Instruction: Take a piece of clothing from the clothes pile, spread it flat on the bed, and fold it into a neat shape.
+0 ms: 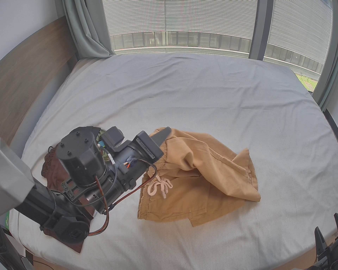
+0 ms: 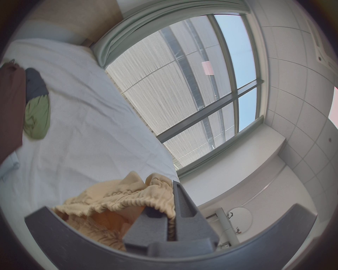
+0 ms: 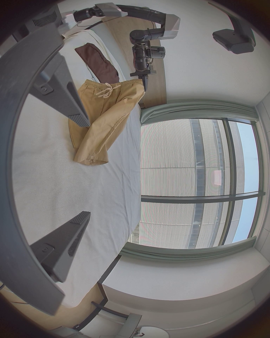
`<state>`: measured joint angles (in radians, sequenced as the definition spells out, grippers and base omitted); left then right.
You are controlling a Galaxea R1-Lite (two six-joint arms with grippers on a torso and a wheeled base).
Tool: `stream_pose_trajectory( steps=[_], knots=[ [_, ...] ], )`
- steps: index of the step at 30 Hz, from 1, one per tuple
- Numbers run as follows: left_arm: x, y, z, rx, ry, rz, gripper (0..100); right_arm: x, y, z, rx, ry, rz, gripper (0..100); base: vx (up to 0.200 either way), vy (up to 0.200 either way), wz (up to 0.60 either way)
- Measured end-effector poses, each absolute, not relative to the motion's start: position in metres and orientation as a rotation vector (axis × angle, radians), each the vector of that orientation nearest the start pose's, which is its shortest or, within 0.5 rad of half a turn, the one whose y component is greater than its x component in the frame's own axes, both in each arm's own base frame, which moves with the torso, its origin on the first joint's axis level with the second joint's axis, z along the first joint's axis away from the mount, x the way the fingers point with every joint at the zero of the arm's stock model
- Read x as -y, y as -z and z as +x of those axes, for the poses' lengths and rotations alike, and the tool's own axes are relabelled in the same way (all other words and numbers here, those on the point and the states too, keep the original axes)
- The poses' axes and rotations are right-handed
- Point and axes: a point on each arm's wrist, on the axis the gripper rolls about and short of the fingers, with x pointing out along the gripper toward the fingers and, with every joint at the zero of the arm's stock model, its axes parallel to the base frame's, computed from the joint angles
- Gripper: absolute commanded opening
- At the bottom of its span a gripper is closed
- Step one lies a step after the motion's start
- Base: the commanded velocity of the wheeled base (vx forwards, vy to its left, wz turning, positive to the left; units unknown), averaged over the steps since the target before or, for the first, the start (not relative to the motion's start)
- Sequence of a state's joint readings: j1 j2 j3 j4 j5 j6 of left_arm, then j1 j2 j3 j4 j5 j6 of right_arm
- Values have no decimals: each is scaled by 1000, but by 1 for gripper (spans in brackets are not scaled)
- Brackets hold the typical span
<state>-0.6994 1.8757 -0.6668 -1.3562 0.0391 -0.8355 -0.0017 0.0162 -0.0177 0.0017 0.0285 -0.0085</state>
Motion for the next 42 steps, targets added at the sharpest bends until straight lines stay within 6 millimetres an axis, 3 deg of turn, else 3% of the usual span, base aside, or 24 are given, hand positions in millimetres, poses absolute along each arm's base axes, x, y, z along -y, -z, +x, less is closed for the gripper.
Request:
stream_pose_trajectory(
  steps=[6,16,42],
  knots=[
    [192,-152,251,-49,674,-801,0,-1,-81,-23,0,-27,-9,100,0,0,0],
    [173,-129,260,-102,655,-691,0,-1,-81,-23,0,-26,-10,100,0,0,0],
    [110,-120,291,-81,720,-459,0,-1,-81,-23,0,-26,-13,100,0,0,0]
  ],
)
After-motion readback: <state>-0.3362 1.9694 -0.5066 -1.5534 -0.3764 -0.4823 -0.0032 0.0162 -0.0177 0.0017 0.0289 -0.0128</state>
